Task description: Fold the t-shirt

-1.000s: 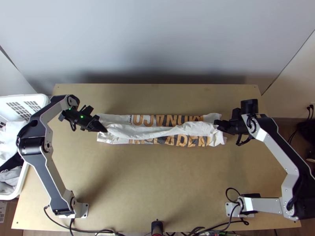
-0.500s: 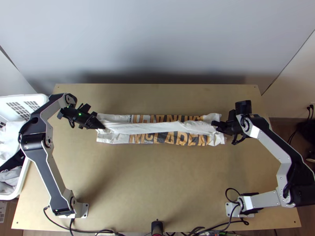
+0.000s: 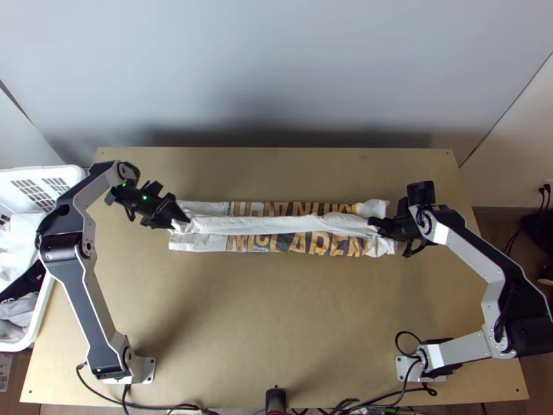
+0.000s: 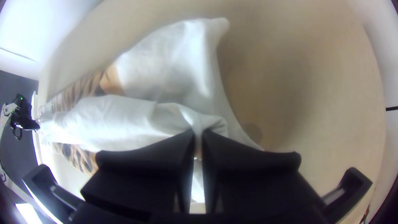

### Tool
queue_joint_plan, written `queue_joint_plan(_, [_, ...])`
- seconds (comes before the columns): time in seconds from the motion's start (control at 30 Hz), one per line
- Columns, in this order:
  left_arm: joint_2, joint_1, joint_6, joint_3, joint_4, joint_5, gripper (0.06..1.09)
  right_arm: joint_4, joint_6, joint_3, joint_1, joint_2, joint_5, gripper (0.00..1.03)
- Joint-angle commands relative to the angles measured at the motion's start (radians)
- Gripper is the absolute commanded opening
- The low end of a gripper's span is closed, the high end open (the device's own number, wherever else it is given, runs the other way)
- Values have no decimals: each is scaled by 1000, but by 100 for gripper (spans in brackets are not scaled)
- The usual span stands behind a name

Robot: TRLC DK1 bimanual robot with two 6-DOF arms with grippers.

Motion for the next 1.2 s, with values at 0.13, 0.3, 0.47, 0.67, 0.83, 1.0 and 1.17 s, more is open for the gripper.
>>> queue_joint_plan(0.13, [-116,8,42,-13,-27,-43,104,13,-94,69,3,-246,-8,98])
queue_joint_plan(0.3, [-196,16,74,-10,-75,-41,104,-1,-92,127,12,-315,4,98])
queue_joint_plan(0.47, [-279,19,97,19,-133,-25,104,-87,-46,176,98,-330,2,98])
queue_joint_plan(0.67, [-325,43,131,37,-190,143,104,-130,-14,187,233,-286,-47,98])
queue_joint_plan(0.83, [-397,43,122,31,-168,78,104,-162,66,181,328,-205,-223,98])
queue_joint_plan(1.0, [-494,31,102,-58,-38,-100,104,-122,108,199,540,-53,-295,98])
queue_joint_plan(1.17, [-546,19,125,-163,22,-144,104,-99,127,353,652,176,-303,98])
